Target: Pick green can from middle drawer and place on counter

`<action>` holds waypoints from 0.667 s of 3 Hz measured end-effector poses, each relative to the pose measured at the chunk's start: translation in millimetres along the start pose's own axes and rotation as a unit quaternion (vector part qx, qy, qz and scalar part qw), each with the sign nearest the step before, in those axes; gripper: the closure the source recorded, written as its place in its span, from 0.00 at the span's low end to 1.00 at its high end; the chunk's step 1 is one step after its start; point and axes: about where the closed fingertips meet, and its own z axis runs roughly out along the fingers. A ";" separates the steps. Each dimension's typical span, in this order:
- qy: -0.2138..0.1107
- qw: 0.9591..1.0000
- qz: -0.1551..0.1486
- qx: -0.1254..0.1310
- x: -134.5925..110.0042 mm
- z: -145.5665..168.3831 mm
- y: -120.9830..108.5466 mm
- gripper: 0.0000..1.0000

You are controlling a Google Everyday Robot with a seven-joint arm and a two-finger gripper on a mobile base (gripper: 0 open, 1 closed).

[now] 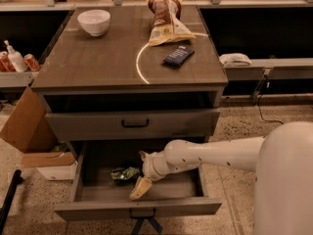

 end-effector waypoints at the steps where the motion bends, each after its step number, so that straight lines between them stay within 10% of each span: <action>1: -0.003 1.000 0.024 0.003 20.4 29.9 -20.5 0.00; 2: -0.003 1.000 0.024 0.003 20.4 29.9 -20.5 0.00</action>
Offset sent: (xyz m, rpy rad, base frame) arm 0.0366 0.0069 -0.0478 -0.0140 0.0099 -0.0016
